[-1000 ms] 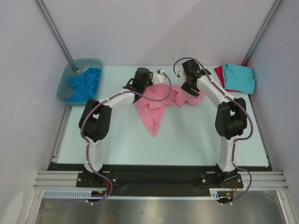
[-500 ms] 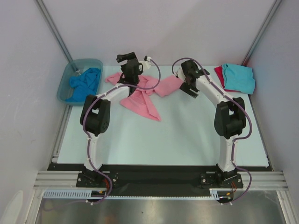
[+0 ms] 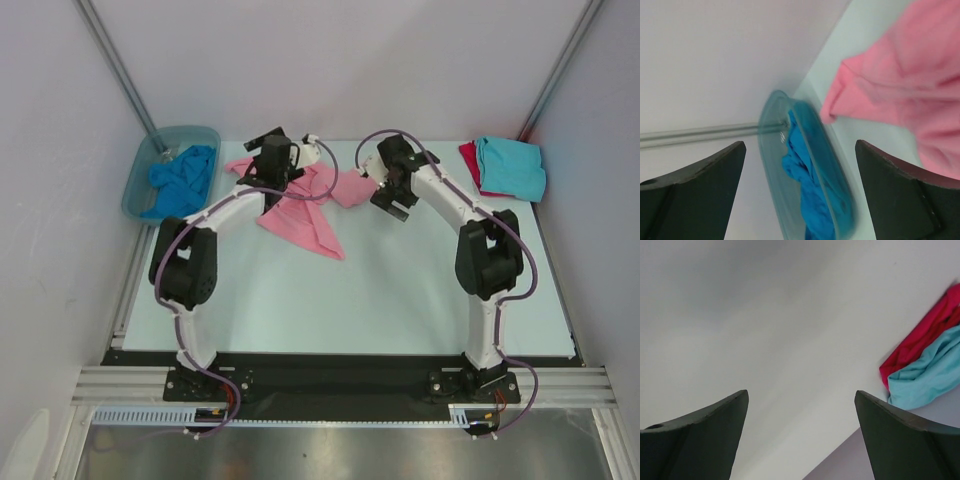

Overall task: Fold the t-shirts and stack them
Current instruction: Flatten the tshirt out

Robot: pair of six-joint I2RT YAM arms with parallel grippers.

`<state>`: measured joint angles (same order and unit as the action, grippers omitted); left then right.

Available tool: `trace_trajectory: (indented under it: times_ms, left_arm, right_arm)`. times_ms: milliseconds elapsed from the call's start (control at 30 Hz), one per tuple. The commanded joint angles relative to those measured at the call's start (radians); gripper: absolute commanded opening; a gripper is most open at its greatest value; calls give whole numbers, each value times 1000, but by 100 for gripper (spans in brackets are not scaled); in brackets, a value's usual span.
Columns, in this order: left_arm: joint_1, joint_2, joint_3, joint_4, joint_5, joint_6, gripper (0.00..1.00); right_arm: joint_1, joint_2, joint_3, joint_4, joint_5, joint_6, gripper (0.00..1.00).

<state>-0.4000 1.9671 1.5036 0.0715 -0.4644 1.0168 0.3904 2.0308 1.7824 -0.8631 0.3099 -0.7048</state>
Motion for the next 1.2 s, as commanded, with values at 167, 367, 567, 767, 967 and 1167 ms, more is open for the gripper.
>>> trace_trajectory:
  times_ms: [167,367,567,767,967,1167]
  left_arm:
    - [46,-235,-181,-291,73,-274,96]
    - [50,-313,-284,-302,38,-339,96]
    - [91,-350,-319,-292,-22,-365,96]
    - [168,-353,-286,-285,-80,-371,96]
    - [191,-347,-258,-288,-83,-345,96]
    - [185,-335,-159,-416,76,-405,96]
  right_arm:
    - [99,-34,22,127,-49,-25,92]
    - [171,-9,-21,413,9,-143,86]
    - [206,58,-11,509,-15,-226,84]
    - [225,134,0,538,-75,-213,81]
    - [238,198,49,526,-98,-174,77]
    - [246,163,86,399,-94,-111,77]
